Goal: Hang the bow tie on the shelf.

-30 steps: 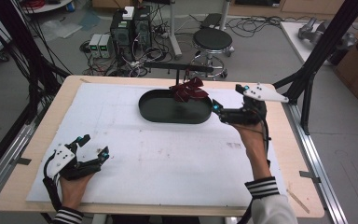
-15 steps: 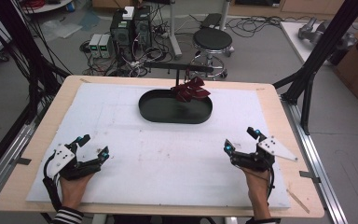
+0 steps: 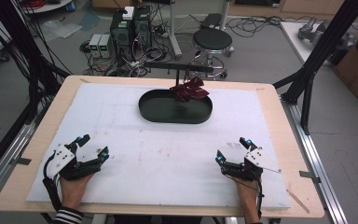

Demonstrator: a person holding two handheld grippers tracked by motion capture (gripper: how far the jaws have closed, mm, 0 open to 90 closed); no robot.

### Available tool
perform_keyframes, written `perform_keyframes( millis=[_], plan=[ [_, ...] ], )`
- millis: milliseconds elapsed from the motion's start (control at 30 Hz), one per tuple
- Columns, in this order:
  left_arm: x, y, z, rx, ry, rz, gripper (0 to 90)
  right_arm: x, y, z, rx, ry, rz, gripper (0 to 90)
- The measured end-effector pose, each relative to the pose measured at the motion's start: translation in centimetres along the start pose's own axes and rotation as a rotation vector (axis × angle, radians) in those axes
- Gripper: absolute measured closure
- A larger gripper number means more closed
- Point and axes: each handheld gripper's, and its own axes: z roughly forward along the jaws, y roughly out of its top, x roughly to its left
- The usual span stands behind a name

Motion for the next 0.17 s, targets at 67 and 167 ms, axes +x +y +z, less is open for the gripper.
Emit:
perform_keyframes(
  millis=[67,167],
  plan=[
    [0.01,0.00,-0.03,0.000,0.001,0.001,15.8,-0.07,-0.02,-0.02,-0.001,0.005,0.006,1.0],
    [0.02,0.00,-0.03,0.000,0.001,0.001,15.7,-0.03,-0.03,-0.03,-0.001,0.002,0.007,1.0]
  ],
)
